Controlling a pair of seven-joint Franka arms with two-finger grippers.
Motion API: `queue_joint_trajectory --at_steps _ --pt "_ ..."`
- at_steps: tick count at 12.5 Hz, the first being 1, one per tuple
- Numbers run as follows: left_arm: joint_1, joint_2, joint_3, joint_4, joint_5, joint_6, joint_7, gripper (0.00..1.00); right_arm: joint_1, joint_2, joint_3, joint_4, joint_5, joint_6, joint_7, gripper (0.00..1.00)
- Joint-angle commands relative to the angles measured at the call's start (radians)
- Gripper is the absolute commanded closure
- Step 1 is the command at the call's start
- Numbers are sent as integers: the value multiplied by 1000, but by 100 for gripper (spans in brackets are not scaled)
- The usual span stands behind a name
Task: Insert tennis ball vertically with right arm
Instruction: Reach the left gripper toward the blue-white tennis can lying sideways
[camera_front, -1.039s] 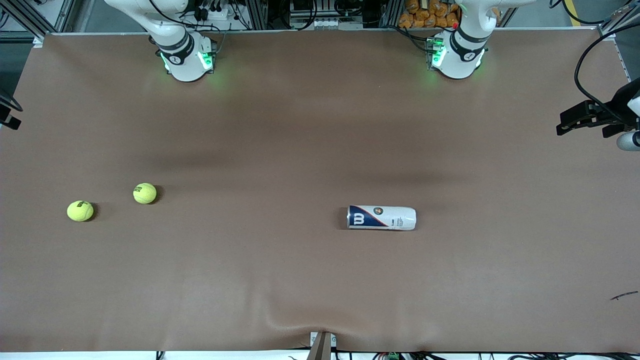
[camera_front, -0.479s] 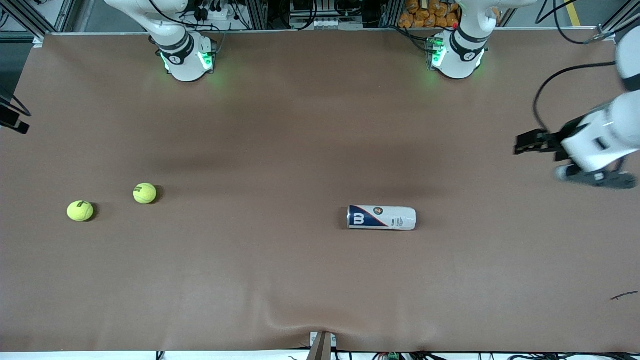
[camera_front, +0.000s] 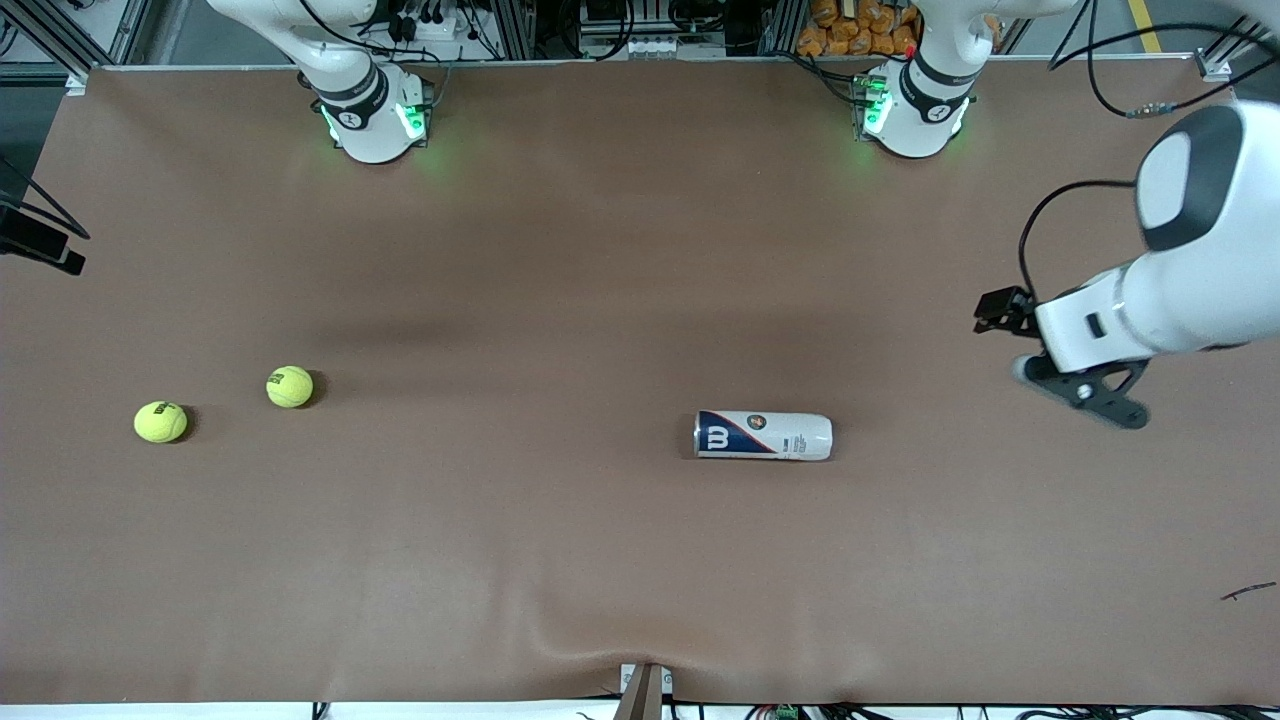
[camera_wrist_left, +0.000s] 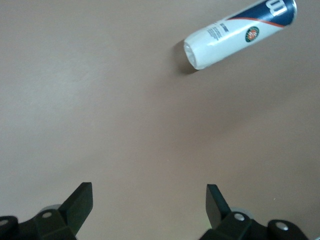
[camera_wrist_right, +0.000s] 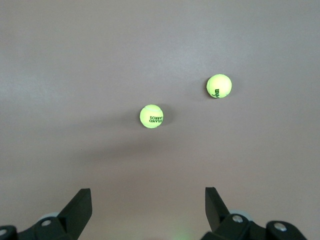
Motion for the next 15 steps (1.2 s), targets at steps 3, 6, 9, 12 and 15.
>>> queue_joint_trajectory --at_steps 3,6,9,12,15 --pt "-39 36 -46 14 13 42 101 0 -13 32 -1 0 -5 1 9 0" --pt "-77 65 -49 15 10 68 185 0 -20 63 -3 0 -3 8 49 0" --pt "-91 118 -49 17 8 113 266 0 -8 60 -3 -26 -3 21 93 0" --pt "-106 122 -83 15 10 160 342 0 12 59 -1 -87 -3 47 145 0" --pt "-143 139 -95 14 13 183 446 0 4 56 -1 -155 -3 109 145 0"
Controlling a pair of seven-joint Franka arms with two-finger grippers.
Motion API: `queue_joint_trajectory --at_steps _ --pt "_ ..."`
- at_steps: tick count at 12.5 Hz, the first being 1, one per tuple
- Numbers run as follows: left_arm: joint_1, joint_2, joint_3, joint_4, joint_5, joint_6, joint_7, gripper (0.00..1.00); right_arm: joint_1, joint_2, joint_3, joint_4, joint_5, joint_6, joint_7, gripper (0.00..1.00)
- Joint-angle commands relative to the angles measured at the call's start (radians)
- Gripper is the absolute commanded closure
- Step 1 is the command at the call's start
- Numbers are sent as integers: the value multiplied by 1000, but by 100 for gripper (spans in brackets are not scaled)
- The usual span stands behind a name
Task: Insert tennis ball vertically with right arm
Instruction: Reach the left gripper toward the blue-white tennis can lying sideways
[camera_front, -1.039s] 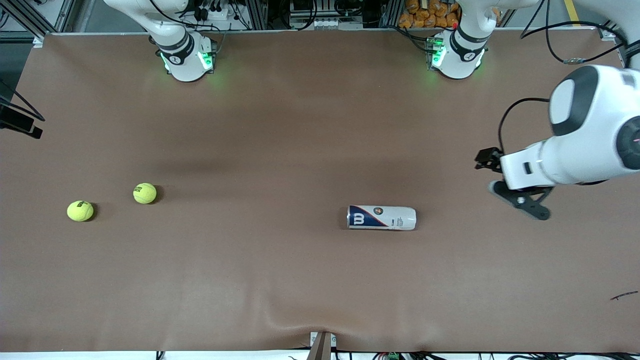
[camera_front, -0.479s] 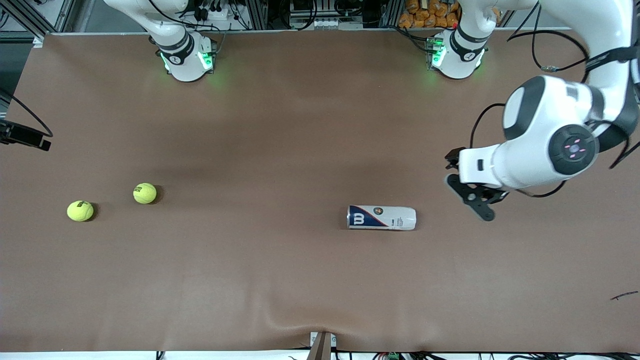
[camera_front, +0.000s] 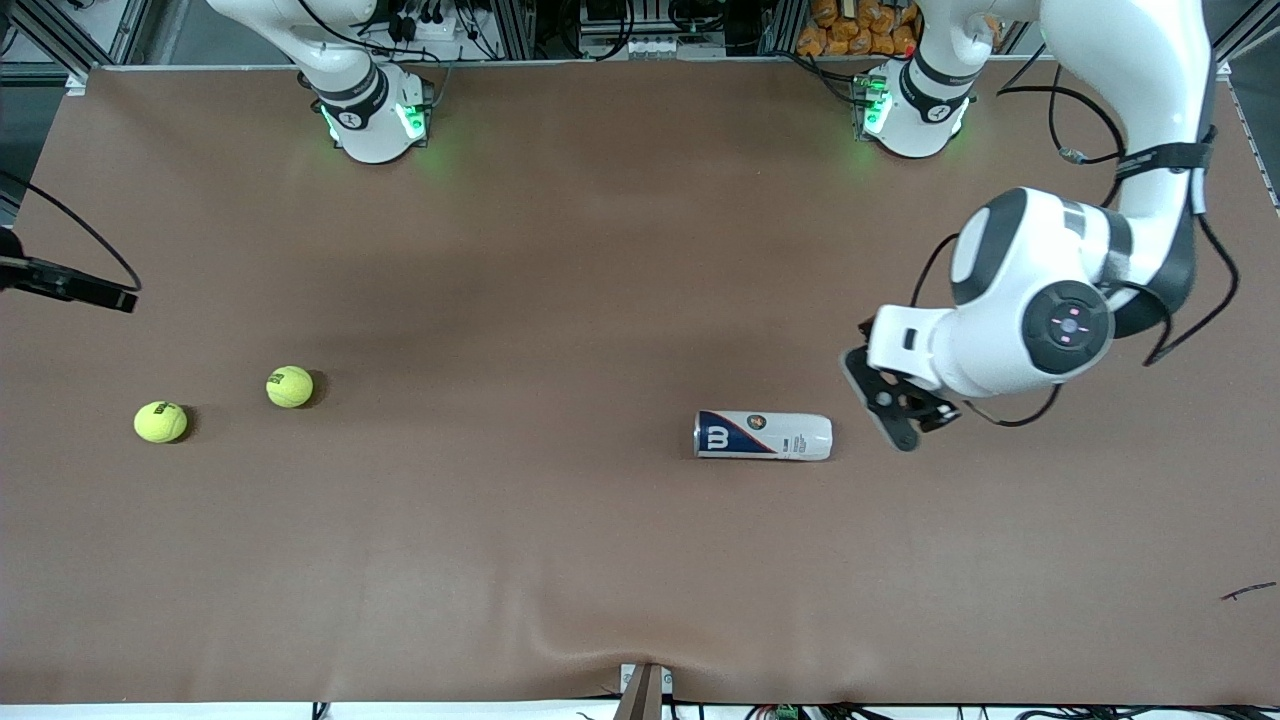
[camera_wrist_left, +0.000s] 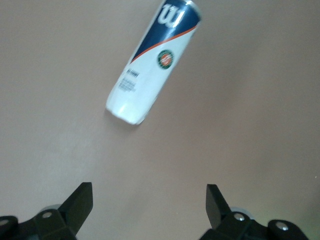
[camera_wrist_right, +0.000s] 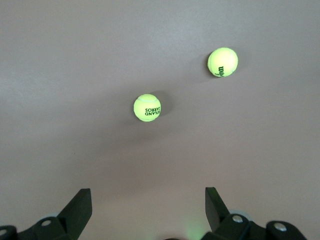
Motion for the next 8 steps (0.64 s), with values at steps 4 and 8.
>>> queue_joint_trajectory --at_steps 4,8 --pt "-62 51 0 3 28 68 153 0 6 -17 1 -144 -1 135 20 0" --pt "-104 127 0 4 56 192 252 0 15 -14 1 -299 -1 353 18 0"
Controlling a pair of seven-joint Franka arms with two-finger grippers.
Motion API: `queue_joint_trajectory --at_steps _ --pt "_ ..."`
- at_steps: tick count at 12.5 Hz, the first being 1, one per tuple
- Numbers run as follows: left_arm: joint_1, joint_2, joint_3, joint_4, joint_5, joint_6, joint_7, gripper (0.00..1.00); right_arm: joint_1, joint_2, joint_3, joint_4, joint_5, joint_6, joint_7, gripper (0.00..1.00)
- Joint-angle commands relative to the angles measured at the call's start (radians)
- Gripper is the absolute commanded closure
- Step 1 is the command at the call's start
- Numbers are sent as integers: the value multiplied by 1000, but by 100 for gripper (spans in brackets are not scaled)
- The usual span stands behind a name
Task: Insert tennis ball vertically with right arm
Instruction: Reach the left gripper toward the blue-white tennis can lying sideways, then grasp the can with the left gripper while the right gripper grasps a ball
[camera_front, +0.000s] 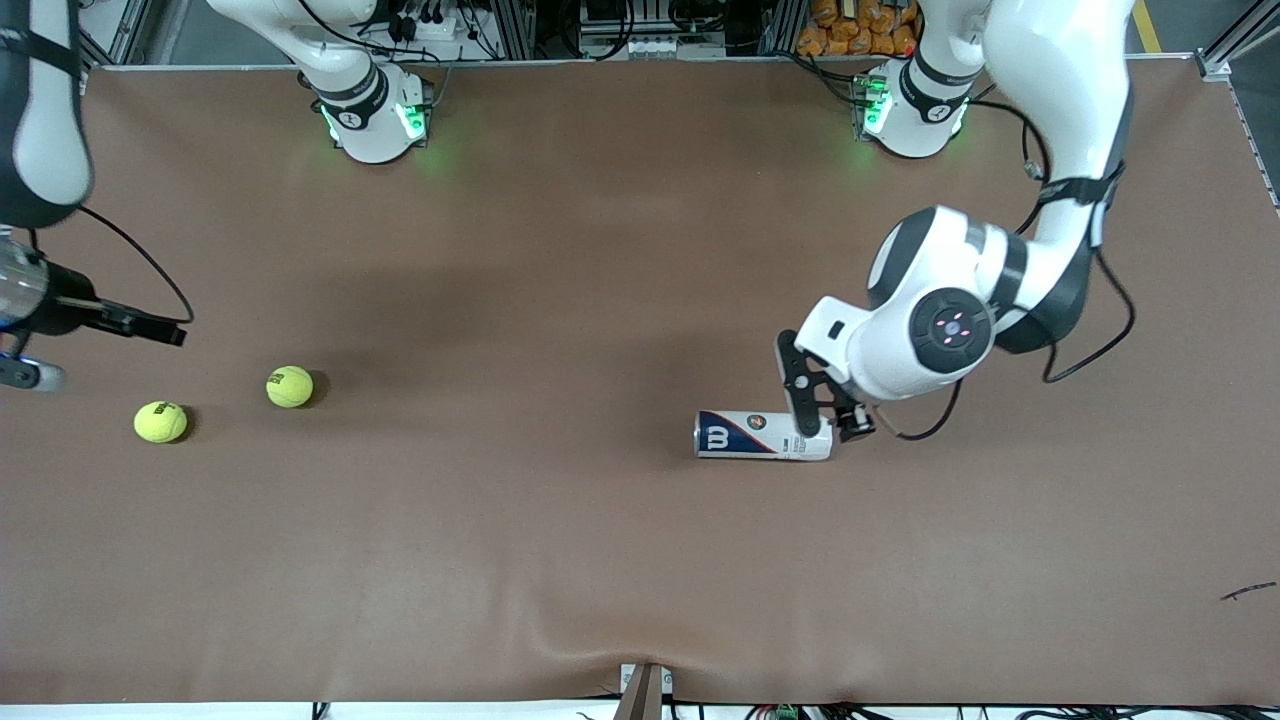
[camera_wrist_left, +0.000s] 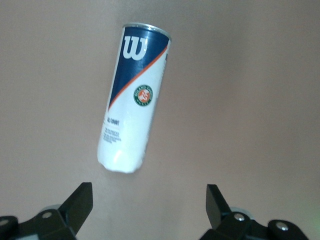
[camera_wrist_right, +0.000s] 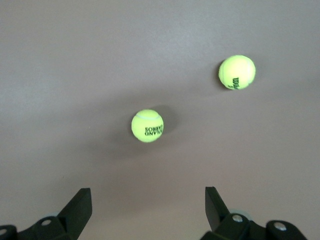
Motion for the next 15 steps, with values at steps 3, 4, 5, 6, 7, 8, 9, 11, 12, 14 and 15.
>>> queue_joint_trajectory --at_steps 3,4,5,6,7,8,9,11,12,14,15 --pt "-54 85 4 12 61 128 38 0 18 14 0 -116 -2 138 17 0" --pt "-65 104 2 12 86 162 38 0 18 18 -2 -127 -3 143 16 0" --pt "-67 119 4 11 87 176 38 0 18 18 0 -141 -3 154 16 0" --pt "-68 125 4 8 93 176 38 0 20 19 0 -151 -3 171 16 0" --pt "-70 125 4 -3 103 181 38 0 26 28 0 -152 -3 175 16 0" --pt "-65 127 4 -38 104 219 38 0 35 50 -2 -150 -3 189 17 0" --pt "-65 125 4 -64 113 259 40 0 35 66 0 -153 -3 217 17 0" --pt "-67 128 4 -69 129 284 43 0 40 103 0 -187 -3 302 19 0" --pt "-74 137 4 -66 135 294 43 0 37 131 -2 -196 -3 351 19 0" --pt "-90 159 4 -69 172 334 37 0 30 166 -2 -196 -2 372 28 0" --pt "-87 162 4 -70 182 337 38 0 35 171 0 -196 -2 379 74 0"
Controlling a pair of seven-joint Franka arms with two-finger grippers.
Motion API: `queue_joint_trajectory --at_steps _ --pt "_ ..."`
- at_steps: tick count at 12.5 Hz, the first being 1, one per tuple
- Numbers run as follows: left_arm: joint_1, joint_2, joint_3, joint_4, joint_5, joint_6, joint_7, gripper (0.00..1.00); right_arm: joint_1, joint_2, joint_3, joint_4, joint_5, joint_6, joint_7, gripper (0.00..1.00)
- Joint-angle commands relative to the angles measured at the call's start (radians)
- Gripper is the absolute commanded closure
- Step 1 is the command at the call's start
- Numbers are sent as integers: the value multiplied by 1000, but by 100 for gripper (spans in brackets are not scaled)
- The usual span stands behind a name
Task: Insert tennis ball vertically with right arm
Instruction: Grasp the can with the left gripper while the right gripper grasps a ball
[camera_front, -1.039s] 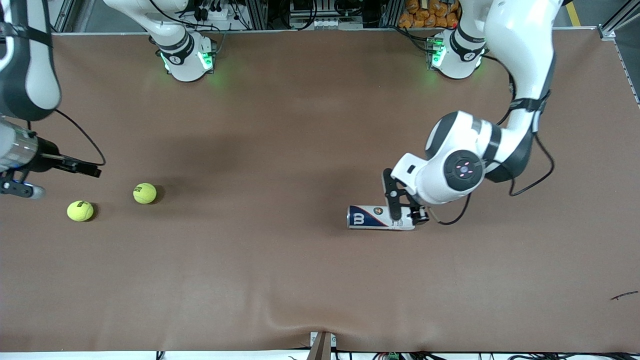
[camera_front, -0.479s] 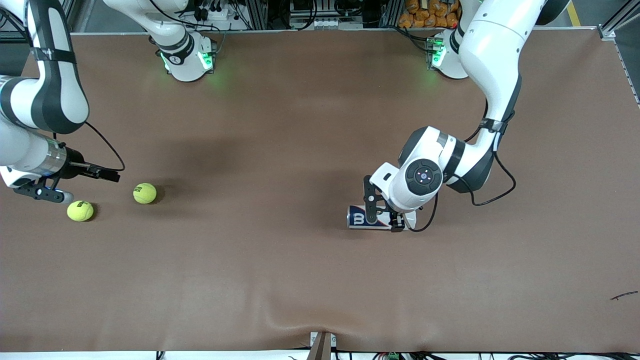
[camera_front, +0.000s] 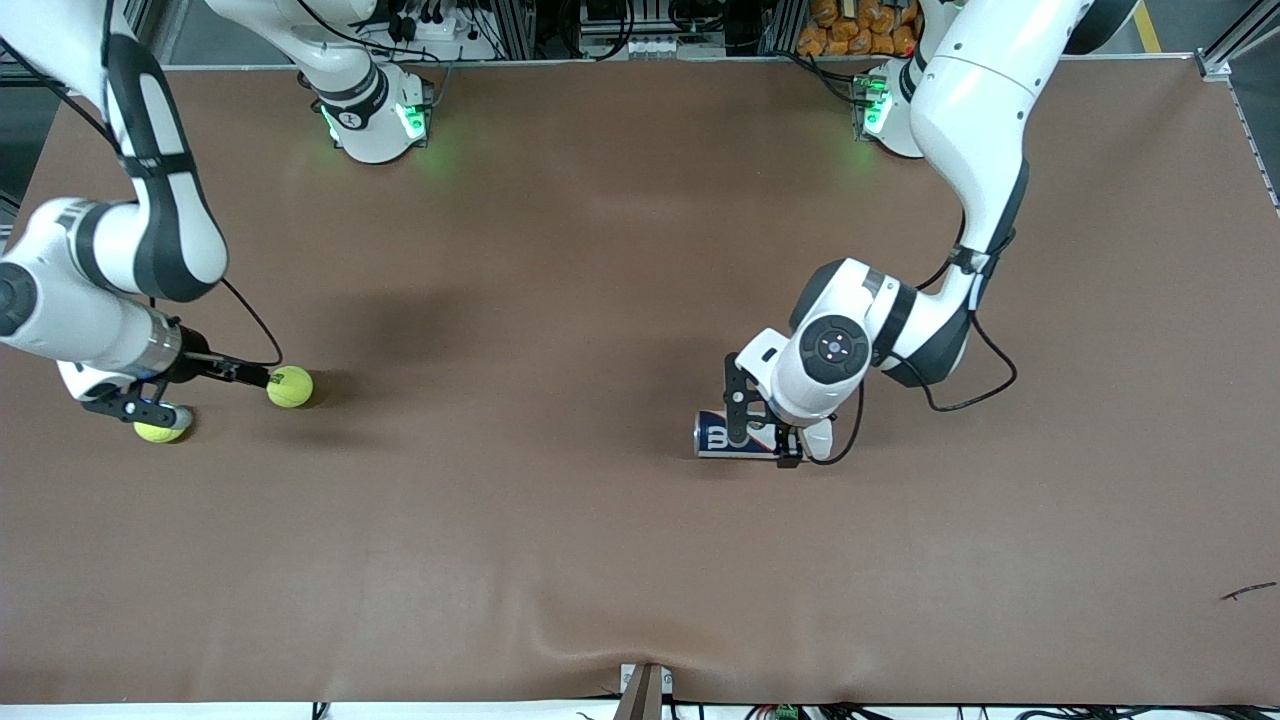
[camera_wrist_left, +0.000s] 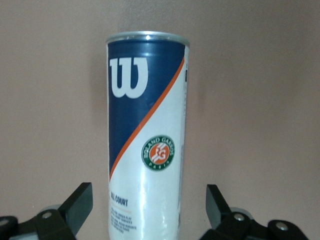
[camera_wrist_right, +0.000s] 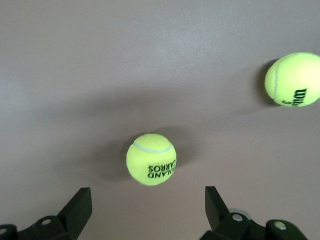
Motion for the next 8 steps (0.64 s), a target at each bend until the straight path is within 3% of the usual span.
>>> queue_joint_trajectory --at_steps 1,2,5,8 --pt "-9 14 5 -7 43 35 7 0 12 11 0 -6 -2 19 92 0" --pt "-11 23 5 -9 43 36 7 0 15 21 1 -13 -2 31 96 0" --pt "-3 35 5 -18 44 59 7 0 14 50 1 -149 -3 282 85 0" --pt "-5 60 6 -21 52 93 7 0 15 98 1 -161 -3 303 84 0"
